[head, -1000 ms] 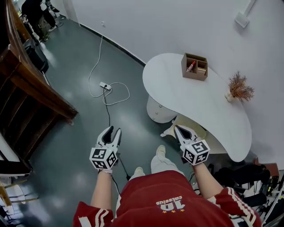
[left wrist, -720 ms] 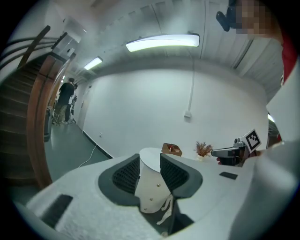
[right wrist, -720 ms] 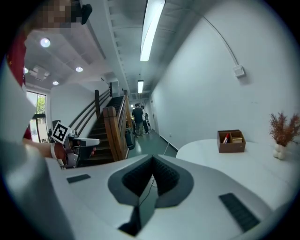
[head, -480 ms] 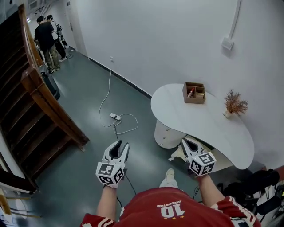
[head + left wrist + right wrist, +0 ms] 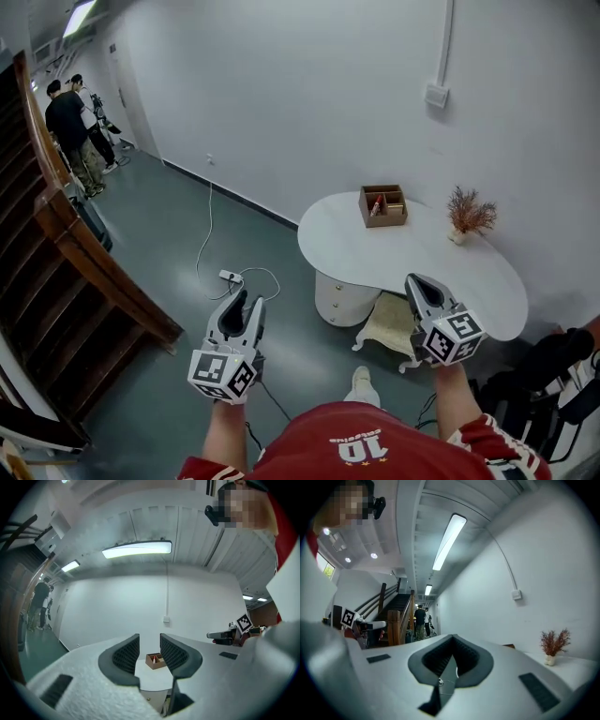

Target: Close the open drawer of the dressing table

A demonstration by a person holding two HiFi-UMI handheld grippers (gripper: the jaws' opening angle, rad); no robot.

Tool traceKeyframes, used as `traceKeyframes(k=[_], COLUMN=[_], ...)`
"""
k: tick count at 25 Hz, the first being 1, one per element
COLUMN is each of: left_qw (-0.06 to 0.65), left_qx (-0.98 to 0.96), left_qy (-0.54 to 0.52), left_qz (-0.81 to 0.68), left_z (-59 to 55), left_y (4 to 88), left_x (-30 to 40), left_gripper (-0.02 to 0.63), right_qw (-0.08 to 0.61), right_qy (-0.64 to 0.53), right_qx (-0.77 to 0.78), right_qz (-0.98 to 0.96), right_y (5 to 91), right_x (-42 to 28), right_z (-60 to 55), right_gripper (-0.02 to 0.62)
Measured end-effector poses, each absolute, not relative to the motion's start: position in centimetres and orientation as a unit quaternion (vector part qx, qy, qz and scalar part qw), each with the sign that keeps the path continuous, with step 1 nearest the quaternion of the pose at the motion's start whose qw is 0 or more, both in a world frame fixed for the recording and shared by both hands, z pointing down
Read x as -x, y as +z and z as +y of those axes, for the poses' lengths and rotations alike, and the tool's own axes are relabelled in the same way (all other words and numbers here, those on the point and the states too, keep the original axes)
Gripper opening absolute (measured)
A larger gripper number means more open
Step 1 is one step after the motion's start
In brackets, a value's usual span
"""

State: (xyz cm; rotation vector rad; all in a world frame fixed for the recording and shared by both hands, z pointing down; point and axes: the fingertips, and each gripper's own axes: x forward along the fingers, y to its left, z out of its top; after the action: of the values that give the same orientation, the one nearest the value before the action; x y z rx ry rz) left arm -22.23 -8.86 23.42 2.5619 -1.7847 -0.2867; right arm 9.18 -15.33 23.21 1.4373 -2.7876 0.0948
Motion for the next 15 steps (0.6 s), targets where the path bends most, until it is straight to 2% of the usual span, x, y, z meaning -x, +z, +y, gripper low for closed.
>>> traceKeyframes(k=[8,15], left_qw=[-0.003,0.006], left_qx=[-0.836,-0.848], left_qy=[-0.080,-0.083], left_qz=[-0.543,-0.524], left_z=[-8.6,-8.0], left_y=[22.0,22.6], left_x=[19.7,17.3], left_gripper=[0.130,0.120], right_qw=[0.056,0.005], right_qy=[0.023,0.021], right_qx=[-0.457,-0.452], right_qz=[-0.887,-0.892], right_y=[21.8,21.3], right_x=[-11.7,-9.0], right_z=[-12.7,-10.1], right_gripper=[0.005,0.005])
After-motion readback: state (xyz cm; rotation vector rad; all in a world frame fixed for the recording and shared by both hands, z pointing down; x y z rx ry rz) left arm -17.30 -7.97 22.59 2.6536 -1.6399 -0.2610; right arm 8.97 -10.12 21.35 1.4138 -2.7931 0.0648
